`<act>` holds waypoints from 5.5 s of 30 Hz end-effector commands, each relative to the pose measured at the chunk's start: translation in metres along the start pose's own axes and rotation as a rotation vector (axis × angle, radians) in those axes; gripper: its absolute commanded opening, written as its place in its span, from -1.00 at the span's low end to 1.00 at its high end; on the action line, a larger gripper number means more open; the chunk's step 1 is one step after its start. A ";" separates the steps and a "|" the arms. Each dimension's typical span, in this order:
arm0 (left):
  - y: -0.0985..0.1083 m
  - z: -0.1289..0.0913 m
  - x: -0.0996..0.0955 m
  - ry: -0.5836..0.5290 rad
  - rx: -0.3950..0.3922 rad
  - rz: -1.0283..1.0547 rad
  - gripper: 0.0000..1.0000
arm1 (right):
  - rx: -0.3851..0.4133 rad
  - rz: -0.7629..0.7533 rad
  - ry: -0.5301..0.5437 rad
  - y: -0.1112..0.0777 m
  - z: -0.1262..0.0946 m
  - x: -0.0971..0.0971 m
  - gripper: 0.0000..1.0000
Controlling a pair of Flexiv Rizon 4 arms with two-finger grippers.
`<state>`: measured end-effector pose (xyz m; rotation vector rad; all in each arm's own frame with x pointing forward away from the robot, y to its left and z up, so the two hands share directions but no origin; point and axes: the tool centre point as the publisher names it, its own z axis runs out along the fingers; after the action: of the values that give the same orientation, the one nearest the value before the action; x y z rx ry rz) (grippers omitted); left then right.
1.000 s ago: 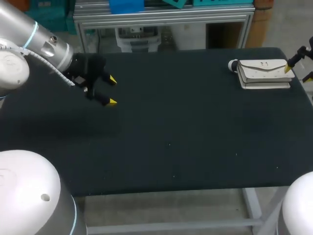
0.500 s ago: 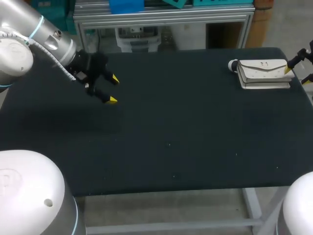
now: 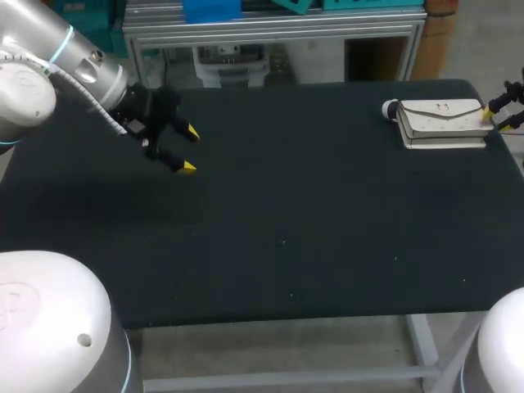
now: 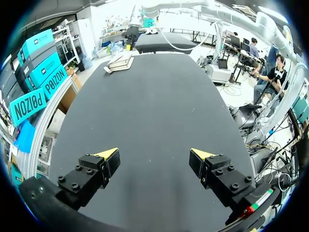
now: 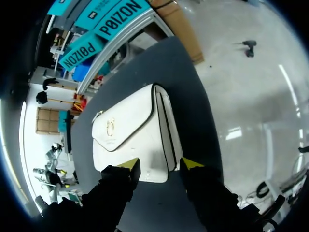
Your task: Pick up the bag, open it, inspect its contents, close it, and place it on the opposite side
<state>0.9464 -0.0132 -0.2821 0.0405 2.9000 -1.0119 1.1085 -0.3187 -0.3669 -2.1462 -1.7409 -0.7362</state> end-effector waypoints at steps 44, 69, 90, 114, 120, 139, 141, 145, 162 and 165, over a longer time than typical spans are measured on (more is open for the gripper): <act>0.001 0.001 0.000 0.000 0.003 0.001 1.00 | 0.110 -0.151 0.156 -0.078 0.053 0.107 -1.00; 0.001 0.001 0.000 0.000 0.003 0.001 1.00 | 0.105 -0.185 0.155 -0.127 0.070 0.147 -1.00; 0.001 0.001 0.000 0.000 0.003 0.001 1.00 | 0.014 -0.172 0.192 -0.239 0.131 0.236 -1.00; 0.001 0.001 0.000 0.000 0.003 0.001 1.00 | 0.076 -0.251 0.271 -0.249 0.180 0.307 -1.00; 0.001 0.001 0.000 0.000 0.003 0.001 1.00 | 0.083 -0.256 0.275 -0.252 0.186 0.318 -1.00; 0.001 0.001 0.000 0.000 0.003 0.001 1.00 | 0.050 -0.216 0.272 -0.269 0.194 0.321 -0.61; 0.001 0.001 0.000 0.000 0.003 0.001 1.00 | 0.056 -0.211 0.279 -0.269 0.191 0.319 1.00; 0.001 0.001 0.000 0.000 0.003 0.001 1.00 | 0.080 -0.217 0.278 -0.264 0.171 0.312 1.00; 0.001 0.001 0.000 0.000 0.003 0.001 1.00 | 0.099 -0.393 0.116 -0.272 0.094 0.309 1.00; 0.001 0.001 0.000 0.000 0.003 0.001 1.00 | 0.088 -0.457 0.090 -0.277 0.093 0.311 1.00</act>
<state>0.9470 -0.0135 -0.2823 0.0411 2.9013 -1.0122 0.9151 0.0462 -0.3058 -1.6079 -2.1559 -0.8344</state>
